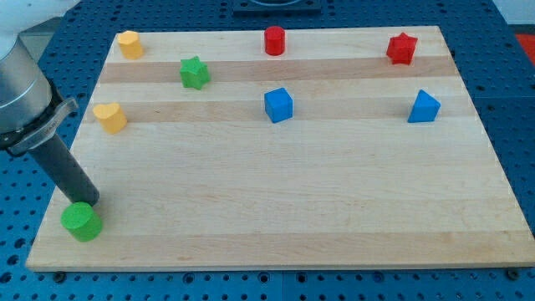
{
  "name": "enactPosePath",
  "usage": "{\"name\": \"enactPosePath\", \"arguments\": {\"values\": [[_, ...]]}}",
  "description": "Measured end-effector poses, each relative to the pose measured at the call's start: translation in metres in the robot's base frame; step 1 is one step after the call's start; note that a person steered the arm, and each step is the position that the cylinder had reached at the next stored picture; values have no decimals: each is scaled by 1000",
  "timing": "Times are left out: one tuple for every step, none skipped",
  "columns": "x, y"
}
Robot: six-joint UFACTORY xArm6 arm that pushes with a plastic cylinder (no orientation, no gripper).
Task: Move the blue cube to the bottom center of the board
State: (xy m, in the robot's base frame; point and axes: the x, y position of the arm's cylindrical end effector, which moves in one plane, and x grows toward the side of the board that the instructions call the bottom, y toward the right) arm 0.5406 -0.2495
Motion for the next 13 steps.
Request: {"name": "enactPosePath", "arguments": {"values": [[-4,0],[-32,51],[-70,116],[-106,117],[-137,119],[-172,154],[-210,206],[-227,262],[-217,295],[-190,315],[-165,318],[-160,316],[-187,311]]}}
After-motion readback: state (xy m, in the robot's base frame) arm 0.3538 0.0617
